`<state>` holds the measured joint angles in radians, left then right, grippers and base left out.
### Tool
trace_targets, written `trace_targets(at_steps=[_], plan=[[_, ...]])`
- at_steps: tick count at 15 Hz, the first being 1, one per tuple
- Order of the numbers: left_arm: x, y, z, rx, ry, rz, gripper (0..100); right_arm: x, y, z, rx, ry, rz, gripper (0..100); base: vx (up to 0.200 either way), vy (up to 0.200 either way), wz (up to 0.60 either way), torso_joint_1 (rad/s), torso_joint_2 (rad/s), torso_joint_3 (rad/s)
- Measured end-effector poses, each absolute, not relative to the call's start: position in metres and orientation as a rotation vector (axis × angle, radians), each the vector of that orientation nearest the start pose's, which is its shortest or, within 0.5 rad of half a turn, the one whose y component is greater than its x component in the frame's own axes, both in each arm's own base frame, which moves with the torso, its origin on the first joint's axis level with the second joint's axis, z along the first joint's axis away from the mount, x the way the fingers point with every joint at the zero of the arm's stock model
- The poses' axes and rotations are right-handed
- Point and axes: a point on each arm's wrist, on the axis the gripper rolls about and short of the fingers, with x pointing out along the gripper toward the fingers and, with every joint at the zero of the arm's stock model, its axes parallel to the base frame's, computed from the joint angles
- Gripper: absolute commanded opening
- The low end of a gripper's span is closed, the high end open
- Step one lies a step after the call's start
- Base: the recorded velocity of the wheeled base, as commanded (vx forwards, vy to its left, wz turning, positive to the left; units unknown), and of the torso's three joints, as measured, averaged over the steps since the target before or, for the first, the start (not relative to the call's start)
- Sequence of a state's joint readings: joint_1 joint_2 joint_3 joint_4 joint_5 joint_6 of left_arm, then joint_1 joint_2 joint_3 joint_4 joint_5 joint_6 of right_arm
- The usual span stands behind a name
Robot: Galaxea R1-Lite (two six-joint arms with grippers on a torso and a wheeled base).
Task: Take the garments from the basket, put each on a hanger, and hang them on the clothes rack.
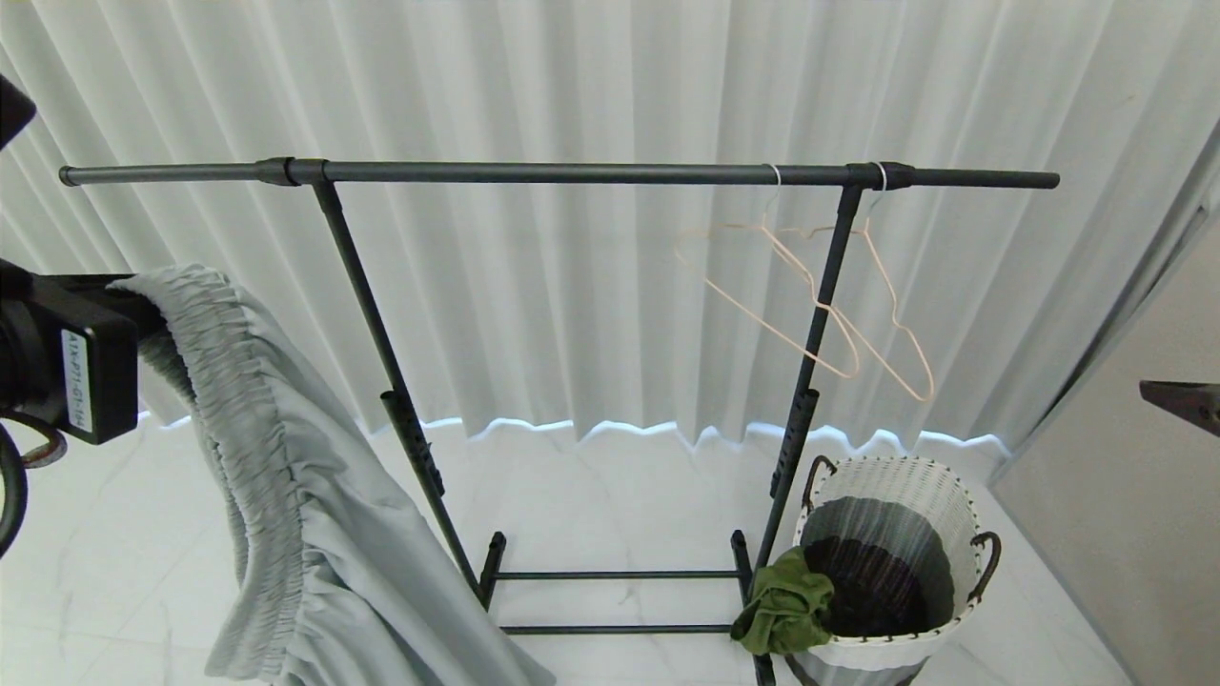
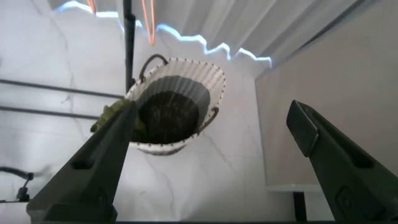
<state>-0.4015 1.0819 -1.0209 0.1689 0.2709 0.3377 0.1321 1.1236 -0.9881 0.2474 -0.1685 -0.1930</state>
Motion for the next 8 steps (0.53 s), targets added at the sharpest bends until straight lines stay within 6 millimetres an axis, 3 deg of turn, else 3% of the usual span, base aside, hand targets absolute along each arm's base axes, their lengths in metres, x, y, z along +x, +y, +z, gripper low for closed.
trace_targets(at_steps=[8], plan=[[0.1316, -0.0501, 0.3011, 0.420, 0.215, -0.175, 0, 0.1567, 0.0187, 0.2769, -0.221, 0.410, 0.120, 100, 0.200, 0.000, 0.00, 0.004, 0.00, -0.001]])
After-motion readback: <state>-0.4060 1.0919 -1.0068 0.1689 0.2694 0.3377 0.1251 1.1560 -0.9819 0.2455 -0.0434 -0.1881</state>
